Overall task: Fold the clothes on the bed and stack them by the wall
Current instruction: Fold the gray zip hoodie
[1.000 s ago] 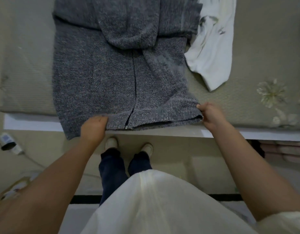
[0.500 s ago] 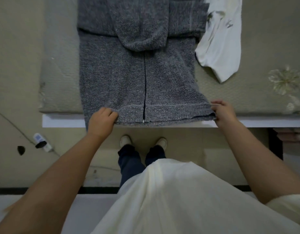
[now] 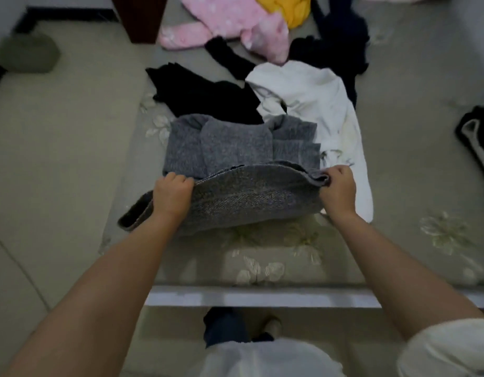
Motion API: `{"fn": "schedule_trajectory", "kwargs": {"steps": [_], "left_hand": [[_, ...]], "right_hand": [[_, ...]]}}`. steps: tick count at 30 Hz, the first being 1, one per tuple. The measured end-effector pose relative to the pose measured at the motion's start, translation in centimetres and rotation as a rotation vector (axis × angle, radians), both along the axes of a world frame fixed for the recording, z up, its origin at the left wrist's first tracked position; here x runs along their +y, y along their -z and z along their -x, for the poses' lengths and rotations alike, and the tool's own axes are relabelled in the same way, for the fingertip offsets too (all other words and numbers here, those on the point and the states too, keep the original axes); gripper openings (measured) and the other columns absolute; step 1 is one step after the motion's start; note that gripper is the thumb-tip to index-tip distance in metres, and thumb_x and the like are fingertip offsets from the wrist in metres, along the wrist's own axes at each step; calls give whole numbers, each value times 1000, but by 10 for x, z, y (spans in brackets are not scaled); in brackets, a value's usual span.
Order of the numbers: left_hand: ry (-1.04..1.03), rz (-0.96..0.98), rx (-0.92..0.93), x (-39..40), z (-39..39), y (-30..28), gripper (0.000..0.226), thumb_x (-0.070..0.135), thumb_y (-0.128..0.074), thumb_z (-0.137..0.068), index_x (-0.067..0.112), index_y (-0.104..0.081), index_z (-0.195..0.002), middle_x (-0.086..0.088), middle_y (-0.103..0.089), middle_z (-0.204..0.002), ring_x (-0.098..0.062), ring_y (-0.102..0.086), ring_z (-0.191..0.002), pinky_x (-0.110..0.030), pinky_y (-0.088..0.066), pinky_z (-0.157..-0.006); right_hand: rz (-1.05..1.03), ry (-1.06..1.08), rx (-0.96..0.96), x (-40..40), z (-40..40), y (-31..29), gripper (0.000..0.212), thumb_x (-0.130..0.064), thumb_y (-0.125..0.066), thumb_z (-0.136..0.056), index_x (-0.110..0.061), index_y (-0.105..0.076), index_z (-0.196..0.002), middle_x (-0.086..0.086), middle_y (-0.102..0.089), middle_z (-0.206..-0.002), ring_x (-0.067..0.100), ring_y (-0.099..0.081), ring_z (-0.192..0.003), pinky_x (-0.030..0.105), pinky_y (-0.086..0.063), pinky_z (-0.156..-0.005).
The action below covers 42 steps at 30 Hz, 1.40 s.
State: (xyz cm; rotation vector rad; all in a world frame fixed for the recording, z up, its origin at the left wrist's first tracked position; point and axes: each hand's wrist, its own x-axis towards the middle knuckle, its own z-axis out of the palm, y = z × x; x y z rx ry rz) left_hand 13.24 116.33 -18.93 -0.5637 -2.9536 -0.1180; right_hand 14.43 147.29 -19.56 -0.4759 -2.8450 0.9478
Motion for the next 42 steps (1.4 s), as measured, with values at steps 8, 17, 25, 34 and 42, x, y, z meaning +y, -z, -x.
{"fn": "schedule_trajectory", "kwargs": {"steps": [8, 17, 25, 34, 42], "left_hand": [[100, 45, 104, 0, 160, -3, 11, -5, -50, -56, -3, -60, -52, -17, -53, -45, -27, -54, -40, -24, -41, -38], [175, 123, 2, 31, 296, 58, 45, -5, -87, -15, 0, -64, -52, -13, -55, -46, -24, -56, -41, -18, -36, -32], [-13, -12, -209, 58, 331, 152, 44, 15, -58, -89, -4, -49, -127, -23, -50, -132, -35, -46, -125, -44, -34, -104], [-196, -13, -360, 52, 340, 233, 68, 42, -13, -88, 4, -17, -144, -14, -13, -153, -24, -5, -143, -34, 10, -112], [-216, 95, -467, 59, 345, 214, 56, 35, -23, -99, 7, -9, -146, -10, -3, -155, -21, 3, -143, -41, 7, -113]], "right_hand": [[-515, 121, 63, 2, 134, -14, 30, 2, -44, -72, 5, -68, -89, 23, -61, -98, 37, -50, -97, 38, -23, -84], [-576, 185, -7, 18, 244, 43, 21, 4, -45, -56, 7, -65, -63, 25, -60, -71, 40, -58, -74, 52, -37, -78], [-534, 19, -302, 6, 291, 135, 39, -16, -49, -90, -5, -51, -127, 15, -44, -140, 29, -33, -134, 53, -5, -110], [-504, -184, -396, -1, 295, 222, 62, -48, -17, -88, -24, -23, -145, 3, -13, -155, 22, -4, -144, 37, 18, -109], [-456, -173, -471, -4, 297, 206, 54, -43, -28, -97, -23, -19, -146, 5, -7, -156, 23, 0, -144, 46, 9, -113]]}}
